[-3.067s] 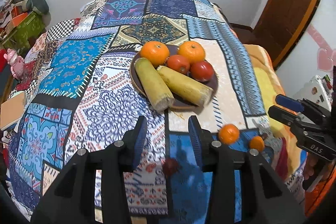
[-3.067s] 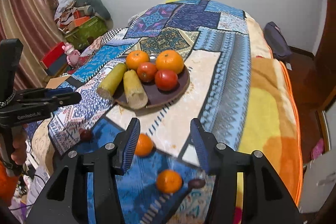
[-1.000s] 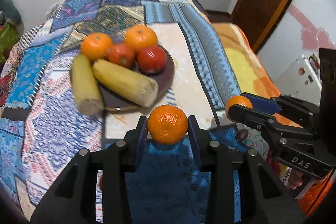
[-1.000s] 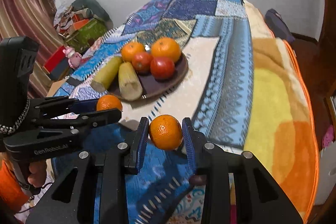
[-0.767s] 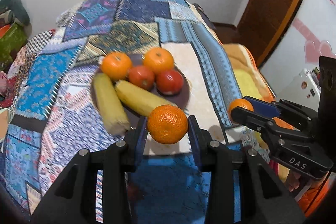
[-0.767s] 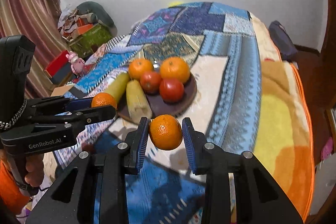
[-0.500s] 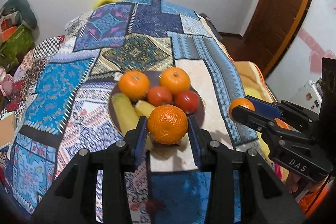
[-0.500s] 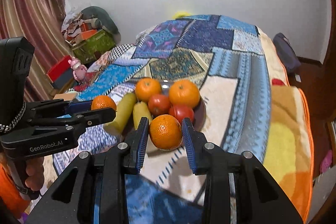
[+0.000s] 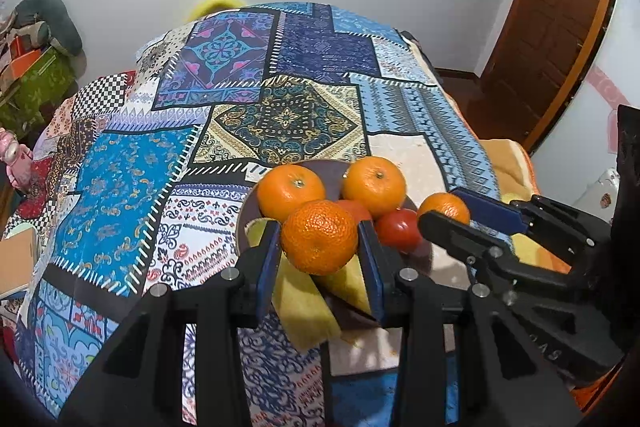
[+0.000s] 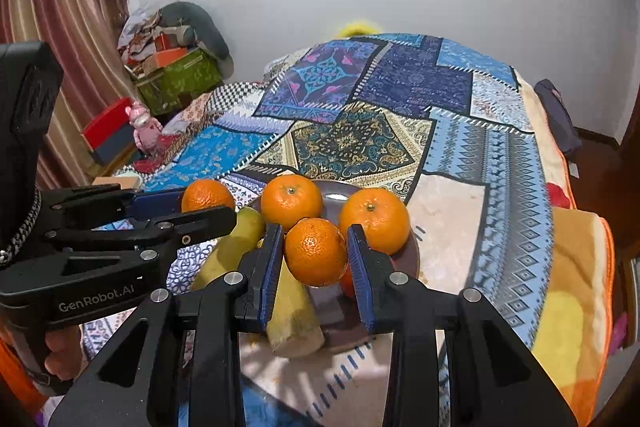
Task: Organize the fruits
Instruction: 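Carry both mandarins onto the plate and open both tools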
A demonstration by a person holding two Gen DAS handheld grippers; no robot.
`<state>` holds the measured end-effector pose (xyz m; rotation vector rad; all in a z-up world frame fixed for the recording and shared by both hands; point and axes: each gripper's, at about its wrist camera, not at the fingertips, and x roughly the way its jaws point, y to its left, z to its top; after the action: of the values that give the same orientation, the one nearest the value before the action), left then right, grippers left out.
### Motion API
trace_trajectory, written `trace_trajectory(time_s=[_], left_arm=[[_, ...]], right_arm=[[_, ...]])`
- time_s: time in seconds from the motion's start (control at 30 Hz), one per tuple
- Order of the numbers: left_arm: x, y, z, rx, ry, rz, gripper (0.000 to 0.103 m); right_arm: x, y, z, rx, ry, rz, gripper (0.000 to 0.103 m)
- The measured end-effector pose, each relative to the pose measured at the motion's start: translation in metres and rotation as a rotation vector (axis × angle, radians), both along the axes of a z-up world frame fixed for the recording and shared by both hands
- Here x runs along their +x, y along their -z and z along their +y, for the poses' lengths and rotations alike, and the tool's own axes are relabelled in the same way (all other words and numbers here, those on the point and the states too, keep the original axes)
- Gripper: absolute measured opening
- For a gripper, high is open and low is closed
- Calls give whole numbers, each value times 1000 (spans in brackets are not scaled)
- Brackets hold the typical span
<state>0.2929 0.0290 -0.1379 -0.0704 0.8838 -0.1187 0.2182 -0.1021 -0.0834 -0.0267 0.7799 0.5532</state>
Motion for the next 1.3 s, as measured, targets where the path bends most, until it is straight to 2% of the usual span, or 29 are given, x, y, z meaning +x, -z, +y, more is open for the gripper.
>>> trace_trajectory(time_s=[0.4, 0.73, 1.03, 1.3], left_arm=[[28, 36, 13, -42, -18, 82, 38], [33, 42, 8, -32, -3, 73, 38], [27, 30, 8, -27, 3, 52, 39], [-3, -8, 13, -23, -2, -15, 40]], right_arm=[[14, 31, 9, -40, -2, 76, 30], [16, 44, 13, -47, -9, 111, 30], [15, 39, 14, -53, -11, 111, 32], [0, 12, -5, -40, 18, 59, 35]])
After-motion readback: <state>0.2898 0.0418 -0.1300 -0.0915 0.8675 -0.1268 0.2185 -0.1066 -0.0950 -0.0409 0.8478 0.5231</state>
